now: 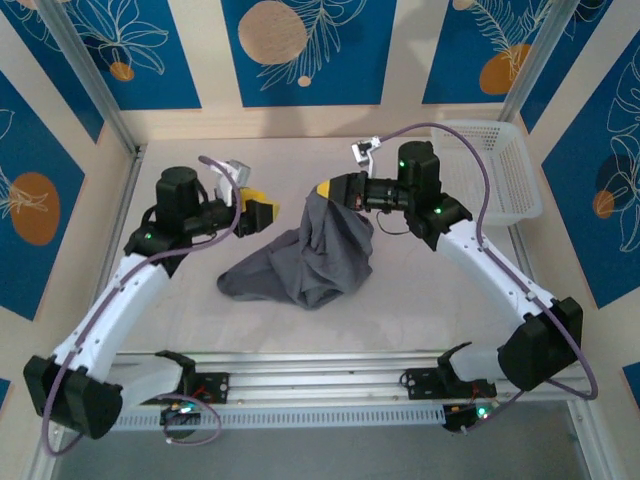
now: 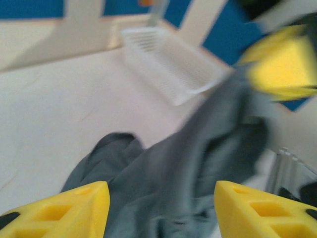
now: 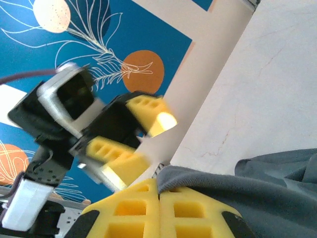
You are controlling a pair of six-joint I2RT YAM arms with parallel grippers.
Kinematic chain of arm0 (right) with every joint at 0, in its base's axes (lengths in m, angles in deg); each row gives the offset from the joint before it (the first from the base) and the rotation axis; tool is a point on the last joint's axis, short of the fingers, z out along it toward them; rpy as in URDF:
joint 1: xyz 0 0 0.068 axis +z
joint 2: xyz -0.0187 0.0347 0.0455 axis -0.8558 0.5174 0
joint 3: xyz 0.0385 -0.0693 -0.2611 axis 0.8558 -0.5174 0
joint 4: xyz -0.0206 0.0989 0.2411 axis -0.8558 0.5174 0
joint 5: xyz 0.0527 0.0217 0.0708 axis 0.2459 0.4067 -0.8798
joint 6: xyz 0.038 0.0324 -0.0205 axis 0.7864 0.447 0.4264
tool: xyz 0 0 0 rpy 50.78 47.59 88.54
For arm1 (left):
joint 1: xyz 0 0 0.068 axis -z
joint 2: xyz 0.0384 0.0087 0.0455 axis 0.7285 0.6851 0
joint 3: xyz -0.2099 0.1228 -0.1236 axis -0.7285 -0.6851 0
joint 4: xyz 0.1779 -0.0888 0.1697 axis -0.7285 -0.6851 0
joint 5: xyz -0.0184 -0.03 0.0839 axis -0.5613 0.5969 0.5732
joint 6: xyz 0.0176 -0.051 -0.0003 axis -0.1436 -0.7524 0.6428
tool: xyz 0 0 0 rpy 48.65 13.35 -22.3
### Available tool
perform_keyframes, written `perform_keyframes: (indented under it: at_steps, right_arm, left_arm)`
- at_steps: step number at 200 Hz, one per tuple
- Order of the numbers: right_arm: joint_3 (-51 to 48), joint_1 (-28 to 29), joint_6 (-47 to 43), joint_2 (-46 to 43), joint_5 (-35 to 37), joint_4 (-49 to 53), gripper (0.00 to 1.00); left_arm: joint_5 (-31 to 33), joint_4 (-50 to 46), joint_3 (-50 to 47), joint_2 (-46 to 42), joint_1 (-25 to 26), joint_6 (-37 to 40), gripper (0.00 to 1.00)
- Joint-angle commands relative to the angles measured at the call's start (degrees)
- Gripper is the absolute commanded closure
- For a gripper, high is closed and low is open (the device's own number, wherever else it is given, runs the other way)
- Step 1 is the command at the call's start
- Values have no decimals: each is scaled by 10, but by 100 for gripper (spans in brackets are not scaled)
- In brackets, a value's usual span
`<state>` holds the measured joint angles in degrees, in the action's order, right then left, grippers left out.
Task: Fold the inside-out t-shirt
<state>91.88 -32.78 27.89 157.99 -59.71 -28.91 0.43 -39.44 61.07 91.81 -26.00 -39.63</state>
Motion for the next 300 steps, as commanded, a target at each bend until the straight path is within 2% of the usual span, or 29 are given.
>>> perform_keyframes:
  at_steps: [1, 20, 31, 44, 65, 71, 79, 90, 112, 126, 139, 155, 172, 191, 199, 222, 254, 279, 300]
  right_arm:
    - [4, -4, 19, 4, -36, -18, 100]
    - [13, 0, 19, 5, -48, -16, 100]
    - [20, 3, 18, 6, -57, -10, 100]
    - [27, 8, 13, 7, -67, 0, 100]
    - [34, 14, 8, 11, -69, 21, 100]
    - [32, 14, 8, 11, -71, 20, 100]
    - [25, 10, 11, 7, -66, 22, 100]
    - [9, -6, 13, -1, -58, 22, 100]
    - [-38, -84, 19, -10, -45, 33, 99]
    - [-65, -135, 0, 7, -41, 44, 88]
    - [-61, -157, -34, 39, -25, 79, 75]
    - [-45, -176, -39, 65, -37, 109, 66]
    - [-68, -189, -16, 31, -21, 94, 60]
    - [-107, -179, -27, -52, 43, 92, 54]
    - [-125, -160, -37, -85, 70, 86, 54]
    - [-176, -97, -44, -140, 96, 35, 43]
    - [-198, -64, 6, -102, 98, -5, 39]
    - [-190, -57, 5, -72, 90, -56, 36]
    - [-171, -61, -7, -45, 115, -39, 37]
  left_arm:
    - [-97, 2, -6, 40, 29, 33, 46]
    - [-64, -4, 11, 95, 52, 9, 45]
    - [-70, 26, 12, 120, 65, -5, 41]
    - [-48, 49, 20, 145, 82, -13, 38]
    - [-4, 33, 56, 183, 85, -37, 40]
    - [2, 38, 60, 187, 85, -45, 45]
    - [1, 56, 59, 186, 84, -59, 61]
    - [-8, 91, 51, 178, 79, -87, 100]
    - [-74, 156, 45, 166, 60, -169, 100]
    - [-123, 156, 71, 176, 52, -213, 100]
    - [-156, 154, 97, 185, 52, -237, 100]
    - [-153, 139, 112, 183, 51, -238, 100]
    - [-128, 79, 125, 179, 51, -203, 100]
    - [-125, 78, 115, 182, 51, -204, 100]
    - [-128, 88, 109, 186, 51, -212, 100]
    - [-130, 95, 109, 203, 51, -224, 100]
    - [-135, 104, 116, 212, 51, -234, 100]
    - [-138, 101, 119, 207, 51, -233, 100]
    - [-140, 96, 119, 202, 51, -228, 100]
